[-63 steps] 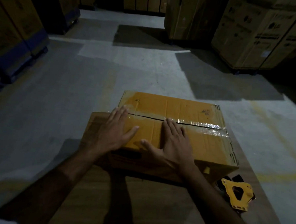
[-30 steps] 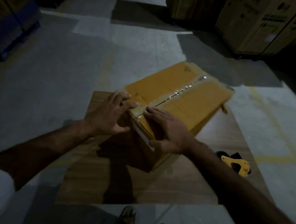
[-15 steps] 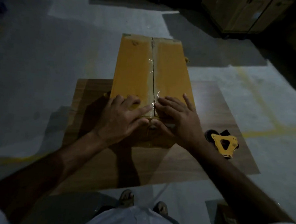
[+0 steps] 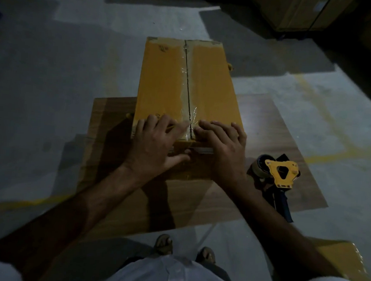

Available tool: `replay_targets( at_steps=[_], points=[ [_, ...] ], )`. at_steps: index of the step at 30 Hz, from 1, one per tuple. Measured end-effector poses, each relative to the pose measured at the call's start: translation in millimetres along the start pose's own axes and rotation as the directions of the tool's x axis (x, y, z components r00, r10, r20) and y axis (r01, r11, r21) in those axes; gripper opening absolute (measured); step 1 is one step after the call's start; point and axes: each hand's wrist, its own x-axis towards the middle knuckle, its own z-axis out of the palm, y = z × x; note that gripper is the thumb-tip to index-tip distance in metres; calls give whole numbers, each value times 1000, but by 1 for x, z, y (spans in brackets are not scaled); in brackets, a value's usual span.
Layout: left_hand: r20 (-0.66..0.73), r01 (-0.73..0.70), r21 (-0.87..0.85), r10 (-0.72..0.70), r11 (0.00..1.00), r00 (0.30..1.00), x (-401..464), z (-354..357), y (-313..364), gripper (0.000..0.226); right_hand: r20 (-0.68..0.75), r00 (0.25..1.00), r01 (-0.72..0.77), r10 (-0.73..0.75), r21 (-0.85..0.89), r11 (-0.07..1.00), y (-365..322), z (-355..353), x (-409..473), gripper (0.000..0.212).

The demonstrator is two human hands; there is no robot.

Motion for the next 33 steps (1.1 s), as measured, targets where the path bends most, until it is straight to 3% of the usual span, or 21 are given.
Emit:
replay_targets(
  at_steps=[4,9,13,15,17,18,20,22,25,28,31,33],
  points=[
    [-20,-13,42,14,999,1000,3,5,0,81,-60,998,-5,4,-13,1000,0,2,2,56],
    [103,11,108,-22,994,994,4,3,9,107,-1,999,-41,41,-36,998,-6,8,-4,73],
    [219,-147,80,126,986,968,10,-6,-6,123,33,997,-71,72,-25,997,-11,6,-1,79],
    [341,-233,-59,239,971,909,22,-16,-31,125,81,992,-94,94,0,996,-14,1,-2,89],
    [473,-298,-174,345,939,811,33,-30,-59,132,79,971,-232,225,94,968,-20,-5,-9,86],
    [524,-351,-172,387,920,758,37,-36,-71,139,36,940,-340,338,159,927,-24,-8,-13,77],
    [583,-491,-99,450,866,676,42,-42,-86,151,-43,799,-563,600,295,772,-36,-11,-20,60],
    [554,-610,-63,536,790,637,53,-47,-88,145,21,672,-682,740,406,608,-47,-10,-20,57],
    [400,-752,-92,716,653,572,73,-48,-86,117,168,637,-678,753,588,442,-50,-11,-10,64],
    [362,-798,-108,771,592,523,86,-41,-73,111,116,646,-635,755,631,446,-24,-13,2,60],
    [251,-794,-164,803,585,540,96,-25,-44,114,144,688,-611,711,644,461,23,-19,15,48],
    [196,-748,-232,783,622,590,100,-15,-19,118,211,717,-610,664,650,453,53,-27,25,39]
  ],
)
